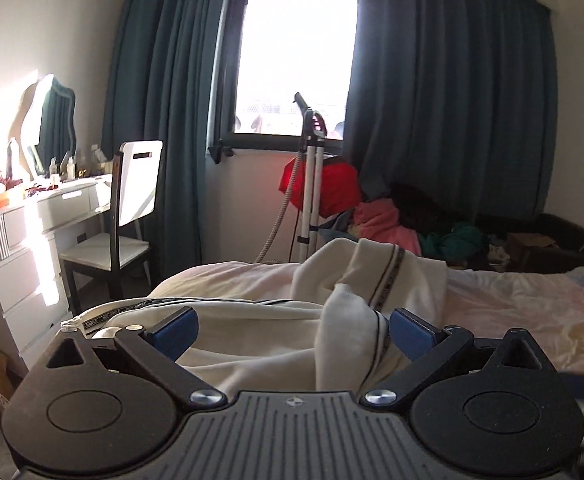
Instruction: Fold clothes
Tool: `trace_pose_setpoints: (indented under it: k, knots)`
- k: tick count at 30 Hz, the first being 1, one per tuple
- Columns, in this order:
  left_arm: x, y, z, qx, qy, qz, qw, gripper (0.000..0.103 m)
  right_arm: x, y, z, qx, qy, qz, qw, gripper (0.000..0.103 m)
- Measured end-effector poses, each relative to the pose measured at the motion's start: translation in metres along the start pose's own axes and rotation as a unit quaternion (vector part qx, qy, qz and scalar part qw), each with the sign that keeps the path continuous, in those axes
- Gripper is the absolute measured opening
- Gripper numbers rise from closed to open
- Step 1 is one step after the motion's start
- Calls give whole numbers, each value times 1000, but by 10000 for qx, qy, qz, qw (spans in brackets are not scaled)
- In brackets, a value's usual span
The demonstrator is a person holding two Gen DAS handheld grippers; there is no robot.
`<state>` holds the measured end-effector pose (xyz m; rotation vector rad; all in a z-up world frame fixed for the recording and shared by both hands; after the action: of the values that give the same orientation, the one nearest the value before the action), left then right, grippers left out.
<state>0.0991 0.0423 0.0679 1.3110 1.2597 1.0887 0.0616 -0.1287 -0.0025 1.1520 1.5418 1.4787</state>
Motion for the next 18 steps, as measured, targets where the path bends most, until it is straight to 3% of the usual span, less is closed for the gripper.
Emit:
trace_pose_setpoints:
  k: [5,9,15,18]
  knots:
    - [-36,-48,-26,-138,-308,-78,9994,102,-48,-7,-9,-235,-355,171,9989,78]
    - [-43,-88,-23,68,-470,-112,9988,102,-72,-31,-18,-323,-509,498,9969,78]
    - [-41,-120,19,609,-505,252,9965,102,-89,-35,-23,-190,-633,956,9932,78]
    - [-37,-123,55,836,-252,187,9960,102,-96,-34,-23,-270,-681,1044,9918,78]
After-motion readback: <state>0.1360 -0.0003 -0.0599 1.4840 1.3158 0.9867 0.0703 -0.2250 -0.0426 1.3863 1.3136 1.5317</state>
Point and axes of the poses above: each gripper's, at about its wrist camera, not at the fingertips, and z roughly the way its jaws point, x to its left, y to its top, the point moved 4 cm from there along z, roughly the way its jaws point, and after that the axes turned 12 degrees about -x, right-handed, at the moved point
